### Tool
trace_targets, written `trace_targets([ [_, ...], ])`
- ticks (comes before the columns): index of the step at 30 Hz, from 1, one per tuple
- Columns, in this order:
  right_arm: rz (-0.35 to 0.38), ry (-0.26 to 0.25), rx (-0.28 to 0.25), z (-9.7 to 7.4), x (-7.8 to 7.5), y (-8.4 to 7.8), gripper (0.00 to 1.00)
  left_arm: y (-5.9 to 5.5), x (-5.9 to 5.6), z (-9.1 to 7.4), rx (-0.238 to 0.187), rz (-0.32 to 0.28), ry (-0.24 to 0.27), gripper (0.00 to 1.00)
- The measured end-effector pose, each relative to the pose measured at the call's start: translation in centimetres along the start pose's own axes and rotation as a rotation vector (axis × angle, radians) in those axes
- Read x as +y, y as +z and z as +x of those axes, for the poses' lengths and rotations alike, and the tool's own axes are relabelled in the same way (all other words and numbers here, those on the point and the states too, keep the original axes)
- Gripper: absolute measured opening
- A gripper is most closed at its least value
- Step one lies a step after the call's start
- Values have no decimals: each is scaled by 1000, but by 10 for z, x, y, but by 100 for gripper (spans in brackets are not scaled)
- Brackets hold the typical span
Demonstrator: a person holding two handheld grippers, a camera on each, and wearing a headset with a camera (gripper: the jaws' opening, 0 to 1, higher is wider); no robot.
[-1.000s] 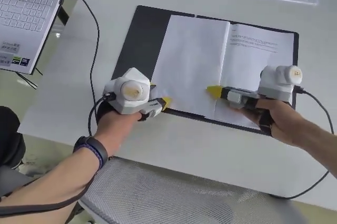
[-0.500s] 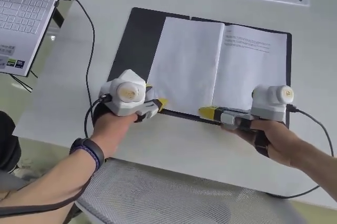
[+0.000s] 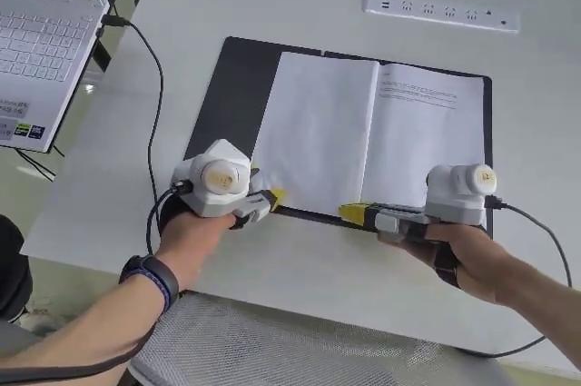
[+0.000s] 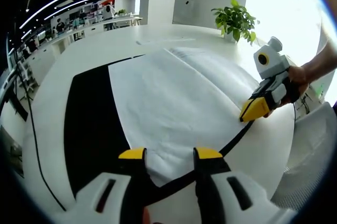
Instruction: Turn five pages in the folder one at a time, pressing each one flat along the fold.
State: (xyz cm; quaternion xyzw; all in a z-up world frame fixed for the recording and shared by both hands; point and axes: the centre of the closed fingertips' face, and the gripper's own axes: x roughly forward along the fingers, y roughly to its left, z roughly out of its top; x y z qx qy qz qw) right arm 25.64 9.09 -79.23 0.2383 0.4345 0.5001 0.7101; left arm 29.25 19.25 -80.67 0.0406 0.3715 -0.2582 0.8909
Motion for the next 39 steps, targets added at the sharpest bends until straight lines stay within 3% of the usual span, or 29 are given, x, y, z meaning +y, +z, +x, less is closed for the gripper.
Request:
trace_targets([
  [14,17,-59,-3,-5,4,-3,0,-7,-3,4,37,14,-14,38],
  [19,-39,-61,16,-12,10,-5,6,-11,-4,1,51,20,-19,39],
  [22,-52,-66,1,-17,7,-2,7,-11,-5,-2,56,28,-21,42],
  [30,-101,-122,-22,-33,3,4,14,8,-12,-14,18,49,-35,48],
  [33,-134,-167,-45,-45,2,11,19,17,-14,-18,-2,64,-39,49],
  [36,-157,-195,-62,-56,-10,13,23,29,-14,-25,-47,36,-48,53],
  [39,-190,-228,-69,-72,-12,22,26,34,-12,-30,-58,36,-44,53],
])
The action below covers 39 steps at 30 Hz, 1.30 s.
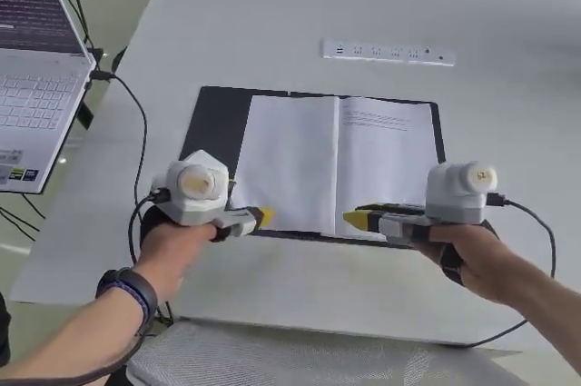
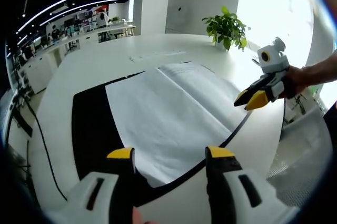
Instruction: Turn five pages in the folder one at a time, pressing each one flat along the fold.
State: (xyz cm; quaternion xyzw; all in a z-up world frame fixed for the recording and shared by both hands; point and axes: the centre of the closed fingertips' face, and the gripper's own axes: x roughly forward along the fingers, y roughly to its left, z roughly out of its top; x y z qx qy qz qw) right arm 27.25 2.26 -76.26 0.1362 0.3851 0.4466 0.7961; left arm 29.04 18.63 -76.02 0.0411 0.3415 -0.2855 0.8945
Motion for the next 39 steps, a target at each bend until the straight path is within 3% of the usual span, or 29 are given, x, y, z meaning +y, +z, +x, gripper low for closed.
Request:
trace_targets([
  [7,-56,-106,-52,-39,-21,21,32,15,-1,-12,-33,10,-11,56],
  [12,-137,-193,-56,-69,-34,31,36,27,1,-21,-59,15,-12,56],
  [18,-177,-253,-80,-103,-36,38,43,38,-2,-40,-83,36,-21,60],
  [22,-181,-283,-109,-122,-30,38,47,43,2,-53,-95,47,-11,62],
  [30,-197,-329,-106,-139,-12,25,53,53,6,-76,-117,62,5,65],
  [35,-214,-344,-90,-146,-3,15,56,49,2,-85,-117,67,2,68],
  [39,-202,-349,-105,-152,3,12,58,41,-3,-91,-99,78,-3,71],
])
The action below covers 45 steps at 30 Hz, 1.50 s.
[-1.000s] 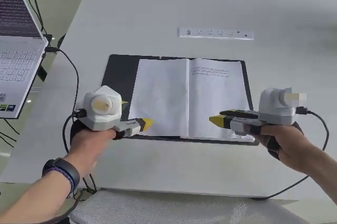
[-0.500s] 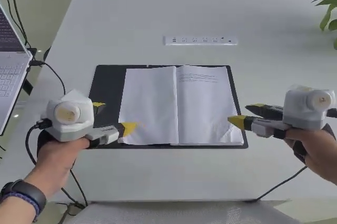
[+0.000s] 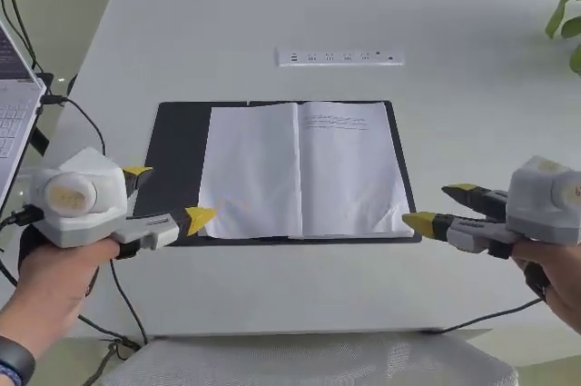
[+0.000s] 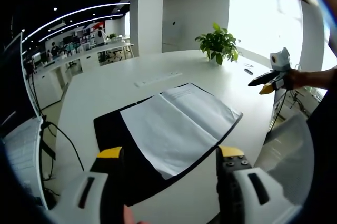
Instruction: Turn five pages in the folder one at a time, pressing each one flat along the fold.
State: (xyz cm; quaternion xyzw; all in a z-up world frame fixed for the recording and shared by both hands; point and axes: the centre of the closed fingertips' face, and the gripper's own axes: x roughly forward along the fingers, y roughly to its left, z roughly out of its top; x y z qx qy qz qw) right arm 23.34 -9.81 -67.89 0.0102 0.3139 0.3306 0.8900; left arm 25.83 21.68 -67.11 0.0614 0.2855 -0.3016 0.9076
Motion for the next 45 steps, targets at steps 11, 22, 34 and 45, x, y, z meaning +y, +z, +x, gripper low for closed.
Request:
trace_targets([
  [11,10,-8,1,-4,4,-5,64,-10,-10,-12,6,-38,8,74],
  [22,9,-24,0,-5,0,-9,64,-6,-14,-8,4,-45,-1,74],
  [34,43,-30,-11,-14,-4,-17,64,9,-37,17,14,-17,-54,73],
  [45,67,-25,-7,-20,-15,-25,64,33,-68,57,-1,15,-118,72],
])
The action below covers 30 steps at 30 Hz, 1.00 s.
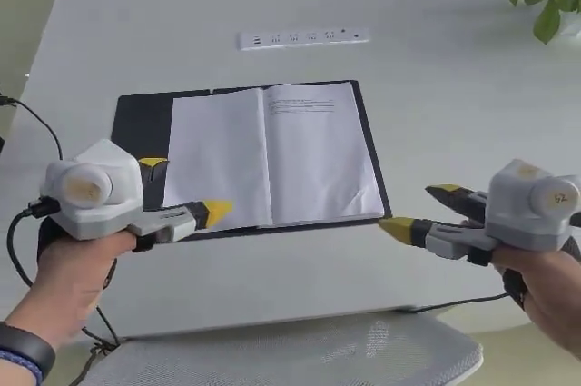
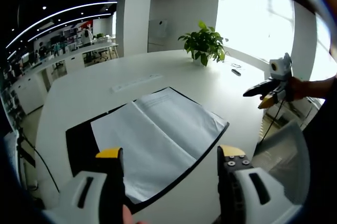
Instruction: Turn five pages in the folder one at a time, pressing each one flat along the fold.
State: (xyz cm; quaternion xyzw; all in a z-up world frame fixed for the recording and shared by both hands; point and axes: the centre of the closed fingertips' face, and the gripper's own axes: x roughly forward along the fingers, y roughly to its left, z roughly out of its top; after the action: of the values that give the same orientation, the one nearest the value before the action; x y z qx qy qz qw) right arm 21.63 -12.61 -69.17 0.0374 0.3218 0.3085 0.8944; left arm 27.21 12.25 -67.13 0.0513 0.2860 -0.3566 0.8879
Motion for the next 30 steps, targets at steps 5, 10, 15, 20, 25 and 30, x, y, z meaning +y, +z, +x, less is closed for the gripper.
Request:
trace_targets([
  [5,4,-2,-7,-2,1,1,65,9,-15,18,1,25,-43,72],
  [10,19,-6,-13,-4,0,0,65,21,-28,37,0,53,-79,71],
  [15,30,-6,-23,-5,-1,0,65,31,-43,58,-2,81,-117,71],
  [20,36,-3,-27,-5,1,-1,65,37,-63,85,4,111,-167,71],
  [25,43,-5,-32,-4,-1,-1,65,41,-81,104,10,135,-212,70],
  [30,42,-3,-29,-4,0,-2,65,42,-94,120,15,147,-234,70],
])
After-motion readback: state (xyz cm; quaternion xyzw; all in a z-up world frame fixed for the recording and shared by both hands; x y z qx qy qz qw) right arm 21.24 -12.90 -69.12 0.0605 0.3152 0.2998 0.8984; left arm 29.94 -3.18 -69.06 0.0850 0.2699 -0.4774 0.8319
